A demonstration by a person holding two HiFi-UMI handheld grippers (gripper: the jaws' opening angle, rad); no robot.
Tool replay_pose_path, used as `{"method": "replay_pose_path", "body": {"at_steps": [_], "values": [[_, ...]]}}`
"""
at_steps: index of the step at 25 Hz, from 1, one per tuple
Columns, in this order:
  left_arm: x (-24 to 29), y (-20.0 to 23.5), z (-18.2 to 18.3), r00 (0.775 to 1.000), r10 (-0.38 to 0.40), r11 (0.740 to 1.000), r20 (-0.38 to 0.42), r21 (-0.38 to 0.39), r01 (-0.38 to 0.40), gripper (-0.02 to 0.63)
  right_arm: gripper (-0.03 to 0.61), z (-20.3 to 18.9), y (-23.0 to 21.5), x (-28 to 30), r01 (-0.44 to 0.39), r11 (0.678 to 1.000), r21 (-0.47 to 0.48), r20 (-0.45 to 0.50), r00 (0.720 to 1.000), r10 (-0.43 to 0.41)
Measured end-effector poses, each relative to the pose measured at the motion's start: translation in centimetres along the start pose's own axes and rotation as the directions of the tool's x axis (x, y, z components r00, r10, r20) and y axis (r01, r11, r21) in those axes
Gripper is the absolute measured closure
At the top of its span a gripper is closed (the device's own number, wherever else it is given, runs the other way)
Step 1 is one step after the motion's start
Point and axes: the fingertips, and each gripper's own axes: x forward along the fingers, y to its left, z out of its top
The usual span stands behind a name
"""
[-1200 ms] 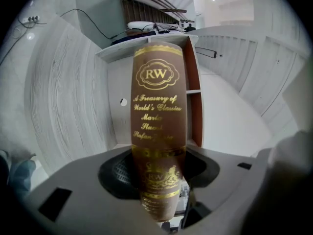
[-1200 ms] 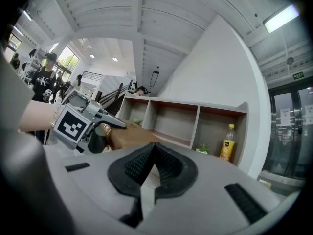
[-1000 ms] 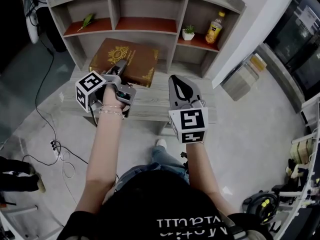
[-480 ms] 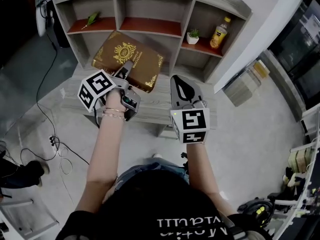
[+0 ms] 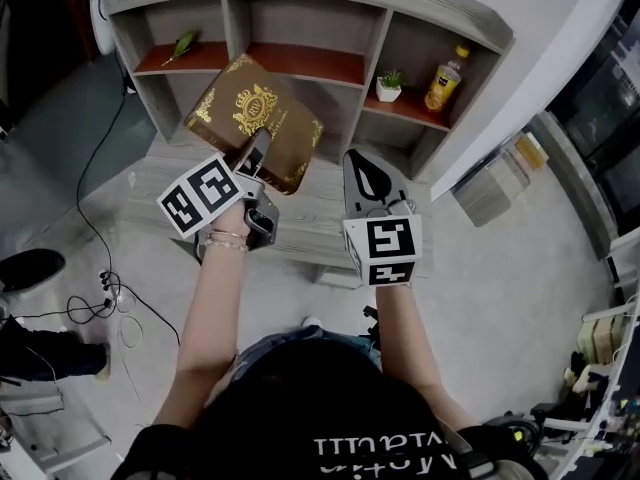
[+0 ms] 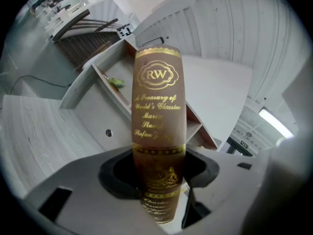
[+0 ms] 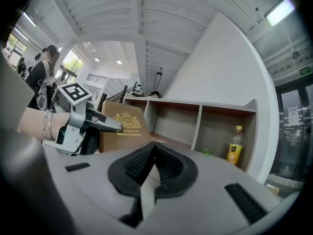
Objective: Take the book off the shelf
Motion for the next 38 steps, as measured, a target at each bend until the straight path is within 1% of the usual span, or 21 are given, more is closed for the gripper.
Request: {"method": "replay_pose_path", "body": {"at_steps": [2, 4, 7, 11, 13, 16, 20, 21, 24, 26, 27, 28, 31, 33, 36, 38], "values": [[0.3, -0.2, 0.1, 1.0, 0.005, 0.998, 0.009, 0.063, -0.006, 0.385, 0.563, 0.0, -0.2, 0.6, -0.014, 1.0, -0.002, 0.006, 1.0, 0.014], [0.5, -0.4, 0.2, 1.0, 0.013, 0.991, 0.02, 0.136, -0.015, 0.385, 0.563, 0.0, -0.6, 1.2, -0.026, 1.0, -0.003, 0.012, 1.0, 0.026], [0.8, -0.6, 0.1, 0.998, 0.034, 0.964, 0.045, 0.264, -0.045, 0.385, 0.563, -0.1, -1.1, 2.0, -0.047, 0.999, -0.008, 0.016, 0.999, 0.047], [1.1, -1.1, 0.0, 0.995, 0.047, 0.913, 0.087, 0.401, -0.078, 0.385, 0.563, -0.6, -2.0, 2.9, -0.066, 0.998, -0.006, 0.019, 0.998, 0.066], [1.2, -1.7, 0.1, 0.993, 0.04, 0.877, 0.115, 0.472, -0.09, 0.385, 0.563, -0.9, -2.5, 3.4, -0.073, 0.997, -0.004, 0.02, 0.997, 0.073], [1.3, -2.5, 0.2, 0.987, 0.035, 0.816, 0.154, 0.566, -0.117, 0.385, 0.563, -1.3, -2.9, 3.9, -0.091, 0.996, -0.009, 0.022, 0.996, 0.091], [1.5, -3.5, 0.3, 0.98, 0.014, 0.758, 0.2, 0.637, -0.141, 0.385, 0.563, -1.3, -3.7, 4.2, -0.108, 0.994, -0.016, 0.037, 0.993, 0.108], [1.6, -3.8, 0.4, 0.978, 0.007, 0.736, 0.21, 0.661, -0.147, 0.385, 0.563, -1.1, -4.0, 4.3, -0.107, 0.994, -0.014, 0.045, 0.993, 0.107], [1.7, -4.6, 0.4, 0.971, -0.003, 0.653, 0.239, 0.736, -0.179, 0.385, 0.563, -0.8, -4.6, 4.5, -0.099, 0.995, -0.011, 0.066, 0.993, 0.1], [1.7, -4.9, 0.4, 0.966, -0.006, 0.608, 0.258, 0.768, -0.202, 0.385, 0.563, -0.7, -4.7, 4.6, -0.1, 0.995, -0.015, 0.072, 0.992, 0.101], [1.7, -5.1, 0.4, 0.964, -0.01, 0.595, 0.265, 0.777, -0.208, 0.385, 0.563, -0.8, -4.6, 4.6, -0.1, 0.995, -0.018, 0.074, 0.992, 0.101], [1.7, -5.1, 0.4, 0.963, -0.016, 0.588, 0.27, 0.781, -0.209, 0.385, 0.563, -0.8, -4.6, 4.6, -0.099, 0.995, -0.019, 0.074, 0.992, 0.1], [1.7, -5.2, 0.5, 0.959, -0.035, 0.577, 0.283, 0.789, -0.211, 0.385, 0.563, -1.0, -4.5, 4.7, -0.091, 0.996, -0.019, 0.079, 0.993, 0.092], [1.7, -5.2, 0.6, 0.956, -0.044, 0.556, 0.289, 0.802, -0.217, 0.385, 0.563, -1.0, -4.4, 4.7, -0.084, 0.996, -0.02, 0.088, 0.992, 0.085], [1.9, -5.4, 0.5, 0.958, -0.067, 0.53, 0.28, 0.823, -0.204, 0.385, 0.563, -1.1, -4.4, 5.0, -0.072, 0.997, -0.018, 0.089, 0.993, 0.073], [2.0, -5.5, 0.7, 0.959, -0.083, 0.523, 0.27, 0.831, -0.189, 0.385, 0.563, -0.7, -4.3, 5.3, -0.068, 0.998, -0.02, 0.088, 0.994, 0.069]]}}
